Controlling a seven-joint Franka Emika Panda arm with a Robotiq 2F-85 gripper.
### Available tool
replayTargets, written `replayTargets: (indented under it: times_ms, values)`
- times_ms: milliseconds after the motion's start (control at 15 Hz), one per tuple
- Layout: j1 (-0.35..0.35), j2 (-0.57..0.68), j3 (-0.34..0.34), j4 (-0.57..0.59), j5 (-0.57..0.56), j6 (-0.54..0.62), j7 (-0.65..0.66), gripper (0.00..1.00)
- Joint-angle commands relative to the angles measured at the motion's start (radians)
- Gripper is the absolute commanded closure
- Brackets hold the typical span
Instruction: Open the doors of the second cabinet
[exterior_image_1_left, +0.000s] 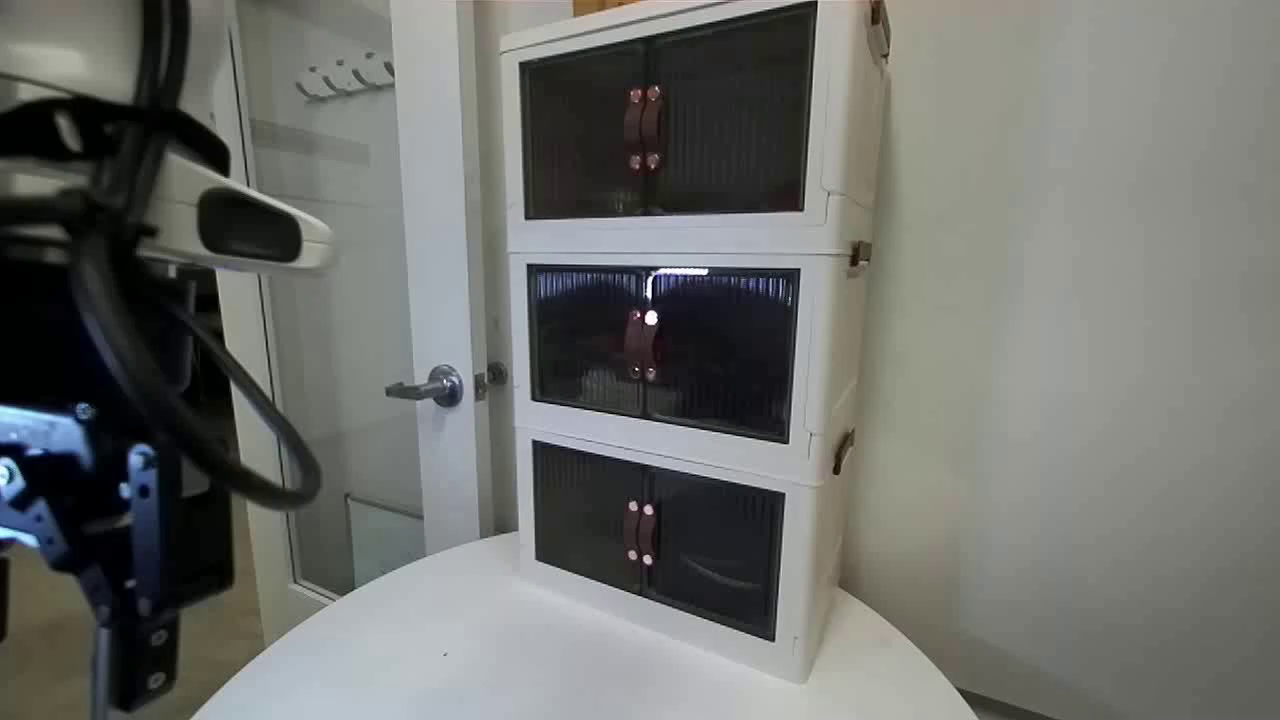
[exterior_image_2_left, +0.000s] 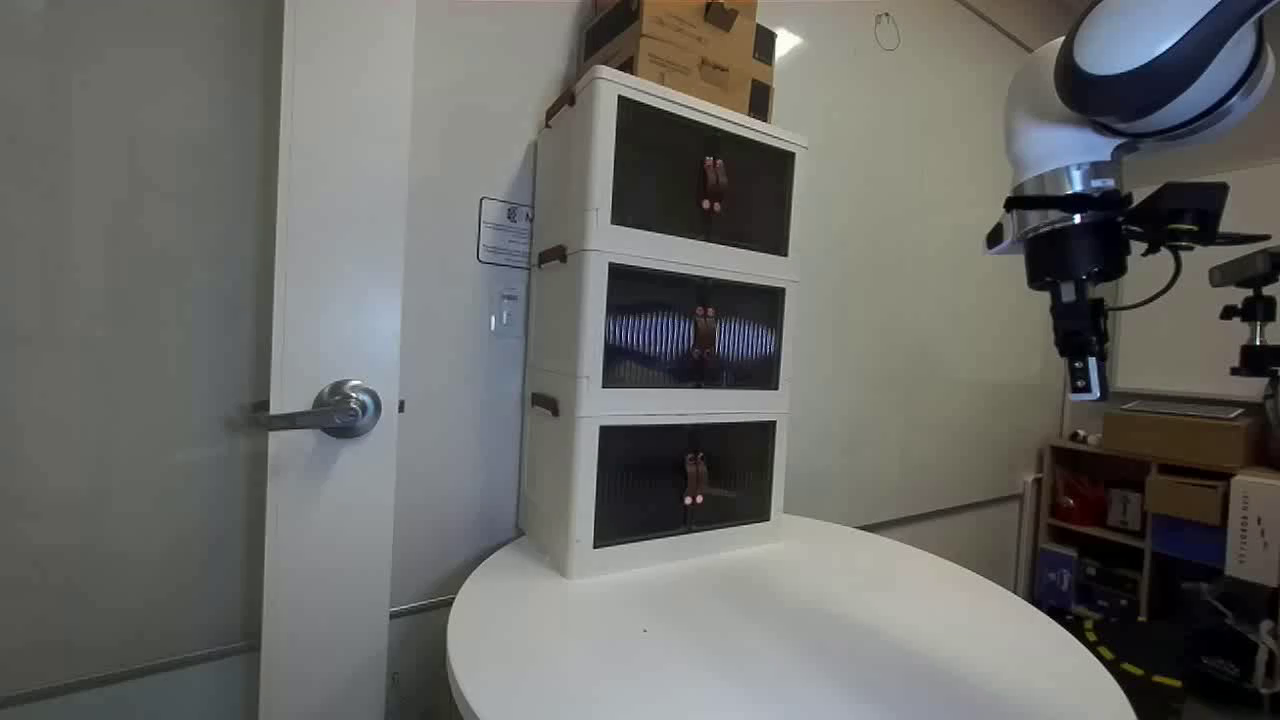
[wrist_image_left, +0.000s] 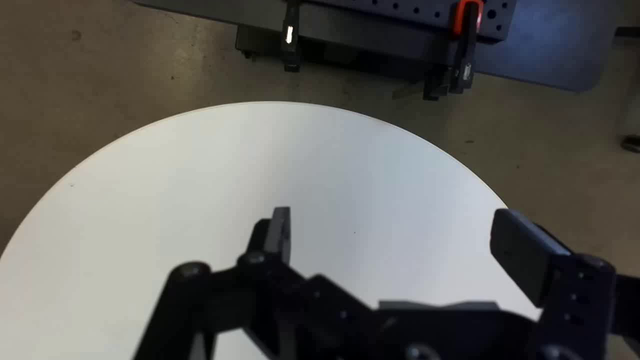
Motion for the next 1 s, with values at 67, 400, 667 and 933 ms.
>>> replayTargets:
  times_ms: [67,400,667,933]
  values:
    - [-0.001,0.0,0.001,0.001,0.001,-0.002,0.0,0.0]
    - [-0.001,0.0,0.001,0.001,0.001,-0.002,0.0,0.0]
    - [-0.001,0.0,0.001,0.001,0.001,-0.002,0.0,0.0]
    - [0.011,0.039,0.0,0.037,0.011,0.063,-0.009,0.0]
